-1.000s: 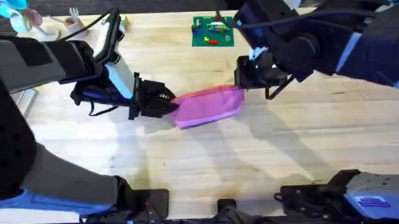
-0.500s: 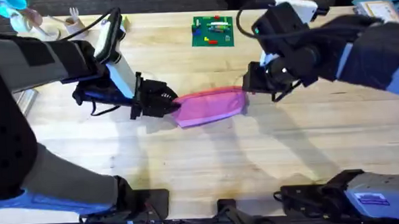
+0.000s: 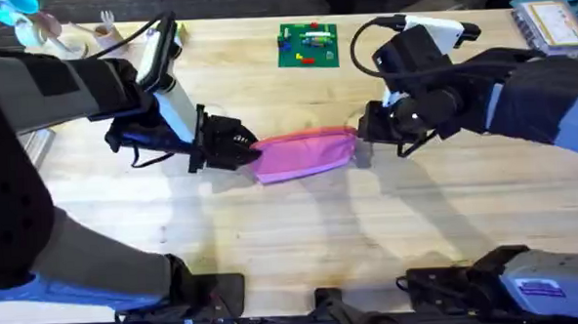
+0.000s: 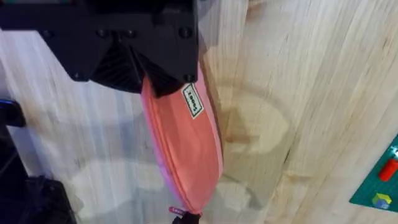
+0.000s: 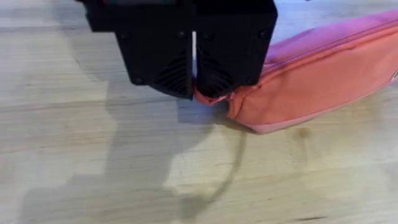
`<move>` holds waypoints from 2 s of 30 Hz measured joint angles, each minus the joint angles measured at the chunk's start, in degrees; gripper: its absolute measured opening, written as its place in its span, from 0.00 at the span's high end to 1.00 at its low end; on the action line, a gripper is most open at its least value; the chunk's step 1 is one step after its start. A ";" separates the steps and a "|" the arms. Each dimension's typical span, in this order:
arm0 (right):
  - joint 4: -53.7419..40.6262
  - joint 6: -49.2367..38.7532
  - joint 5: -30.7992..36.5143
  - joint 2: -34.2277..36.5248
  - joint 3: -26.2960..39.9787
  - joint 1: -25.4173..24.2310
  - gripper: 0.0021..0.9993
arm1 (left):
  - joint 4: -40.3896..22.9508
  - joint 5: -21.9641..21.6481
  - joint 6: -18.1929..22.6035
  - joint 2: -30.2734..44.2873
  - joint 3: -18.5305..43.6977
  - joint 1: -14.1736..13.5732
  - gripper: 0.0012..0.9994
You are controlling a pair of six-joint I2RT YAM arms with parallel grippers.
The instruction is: Unzip the bag, pick up the pens from the table one at a time and place them inside, then zip the bag closed.
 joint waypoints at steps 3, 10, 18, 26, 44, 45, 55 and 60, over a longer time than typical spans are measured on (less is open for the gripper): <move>-0.19 -0.77 0.02 -0.13 0.20 0.00 0.97 | -0.01 -0.04 0.00 0.00 0.00 0.00 0.96; -4.08 -4.35 5.12 -4.87 2.98 -2.16 0.36 | -0.04 -1.59 0.00 0.00 0.00 0.55 0.96; -9.10 -9.75 8.30 -16.86 6.35 -2.75 0.00 | -0.04 -2.05 0.00 0.00 0.00 0.87 0.96; -13.76 -12.22 5.81 -26.25 6.40 -2.78 0.00 | -0.04 -2.05 0.00 0.00 0.00 0.87 0.96; -16.18 -14.72 4.77 -27.61 6.40 -2.75 0.00 | -0.61 -1.04 -0.04 -0.02 0.00 0.90 0.01; -16.37 -14.92 4.78 -27.61 6.40 -2.76 0.00 | -0.62 -1.01 -0.04 0.00 0.00 0.88 0.01; -16.59 -21.53 2.11 -27.61 6.40 -2.77 0.00 | -3.40 -1.37 -0.02 -0.02 0.29 0.99 0.00; -16.61 -24.25 -0.19 -27.61 6.40 -2.75 0.00 | -10.02 -3.51 -0.05 -0.17 5.21 1.11 0.00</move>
